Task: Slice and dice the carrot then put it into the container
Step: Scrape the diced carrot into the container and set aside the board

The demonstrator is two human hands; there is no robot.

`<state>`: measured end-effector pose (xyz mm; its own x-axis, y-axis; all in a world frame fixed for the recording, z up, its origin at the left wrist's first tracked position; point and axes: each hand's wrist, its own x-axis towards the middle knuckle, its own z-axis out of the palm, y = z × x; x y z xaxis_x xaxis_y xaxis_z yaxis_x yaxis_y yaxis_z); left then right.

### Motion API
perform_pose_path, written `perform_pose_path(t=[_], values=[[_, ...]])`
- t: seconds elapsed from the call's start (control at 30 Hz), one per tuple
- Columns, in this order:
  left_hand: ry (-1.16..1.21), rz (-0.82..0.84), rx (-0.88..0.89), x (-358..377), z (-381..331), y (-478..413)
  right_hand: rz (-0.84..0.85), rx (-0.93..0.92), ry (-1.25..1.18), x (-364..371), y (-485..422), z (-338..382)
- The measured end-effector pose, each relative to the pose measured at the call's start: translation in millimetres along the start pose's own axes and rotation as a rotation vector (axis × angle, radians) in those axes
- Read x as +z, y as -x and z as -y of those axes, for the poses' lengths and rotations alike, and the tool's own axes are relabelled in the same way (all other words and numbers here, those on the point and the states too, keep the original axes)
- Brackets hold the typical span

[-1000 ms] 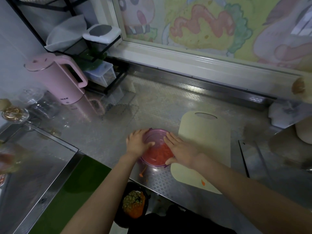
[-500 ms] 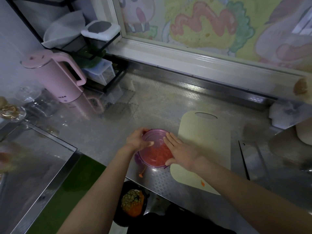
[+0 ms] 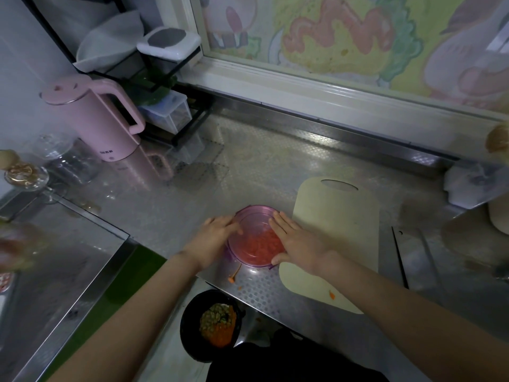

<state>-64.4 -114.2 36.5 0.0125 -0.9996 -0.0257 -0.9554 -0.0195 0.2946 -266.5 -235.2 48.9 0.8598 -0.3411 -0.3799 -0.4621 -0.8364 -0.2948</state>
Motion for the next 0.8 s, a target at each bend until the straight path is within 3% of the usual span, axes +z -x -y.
perform_pose_path(t=[0.3,0.8], values=[[-0.076,0.046,0.163,2,12,7,0.007,-0.004,0.015,0,1,-1],[-0.097,-0.057,0.085,24,11,24,0.029,0.01,0.12,1,-2,1]])
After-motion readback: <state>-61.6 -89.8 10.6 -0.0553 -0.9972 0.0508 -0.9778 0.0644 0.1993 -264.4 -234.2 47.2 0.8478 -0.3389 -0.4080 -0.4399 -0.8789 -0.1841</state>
